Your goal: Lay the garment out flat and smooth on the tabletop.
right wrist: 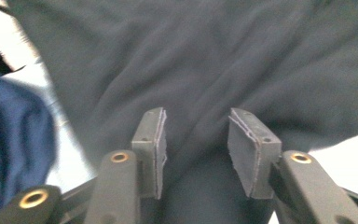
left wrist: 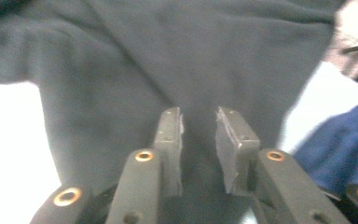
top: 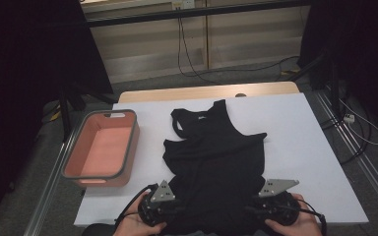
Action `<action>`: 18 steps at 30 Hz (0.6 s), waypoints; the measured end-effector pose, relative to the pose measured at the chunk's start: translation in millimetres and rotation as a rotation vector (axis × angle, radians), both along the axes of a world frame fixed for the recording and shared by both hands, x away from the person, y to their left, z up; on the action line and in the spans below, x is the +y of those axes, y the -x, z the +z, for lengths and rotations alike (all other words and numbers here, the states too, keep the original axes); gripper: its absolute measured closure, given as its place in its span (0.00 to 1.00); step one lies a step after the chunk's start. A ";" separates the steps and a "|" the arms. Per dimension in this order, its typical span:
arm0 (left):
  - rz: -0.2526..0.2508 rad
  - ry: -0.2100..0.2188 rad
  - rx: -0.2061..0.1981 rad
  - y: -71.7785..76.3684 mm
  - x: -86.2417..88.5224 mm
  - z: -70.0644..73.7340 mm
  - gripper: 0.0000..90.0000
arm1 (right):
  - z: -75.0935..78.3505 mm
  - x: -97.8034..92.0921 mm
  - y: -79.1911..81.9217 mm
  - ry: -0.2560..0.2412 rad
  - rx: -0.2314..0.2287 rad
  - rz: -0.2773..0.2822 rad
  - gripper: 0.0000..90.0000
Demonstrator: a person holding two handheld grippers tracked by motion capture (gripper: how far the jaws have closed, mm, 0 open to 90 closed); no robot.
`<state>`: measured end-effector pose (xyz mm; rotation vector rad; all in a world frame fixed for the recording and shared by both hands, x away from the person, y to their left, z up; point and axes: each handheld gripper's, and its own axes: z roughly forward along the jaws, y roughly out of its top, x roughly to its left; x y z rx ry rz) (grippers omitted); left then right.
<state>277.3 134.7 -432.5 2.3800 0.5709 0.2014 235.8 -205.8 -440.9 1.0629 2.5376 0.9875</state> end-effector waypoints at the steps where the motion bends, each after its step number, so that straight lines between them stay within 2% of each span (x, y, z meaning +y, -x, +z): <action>1: 0.002 -0.013 -0.015 -4.6 -1.8 0.1 0.76 | 1.3 2.3 -5.5 0.003 -0.014 0.001 0.61; 3: 0.009 -0.024 -0.034 -12.3 -5.7 -0.2 0.76 | 4.1 8.1 -15.2 0.005 -0.032 0.021 0.61; 4: 0.008 -0.025 -0.029 -15.3 -7.9 0.4 0.75 | 4.9 13.1 -22.7 0.007 -0.034 0.036 0.61; 7: -0.008 0.013 -0.028 -21.6 -17.6 3.4 0.66 | 3.6 26.4 -39.6 -0.002 -0.010 0.069 0.61; 10: -0.022 0.023 -0.032 -23.0 -27.4 2.8 0.60 | -1.3 38.9 -50.2 0.014 -0.009 0.086 0.60; 13: -0.035 0.016 -0.027 -19.0 -30.9 -3.6 0.61 | -8.3 42.1 -52.8 -0.003 0.001 0.082 0.57; 16: -0.048 -0.013 -0.034 -15.6 -36.9 -7.2 0.63 | -12.1 42.9 -49.3 0.017 -0.013 0.084 0.56; 18: -0.066 -0.031 -0.050 -14.5 -41.3 -9.0 0.64 | -12.7 43.2 -46.9 0.032 -0.027 0.085 0.60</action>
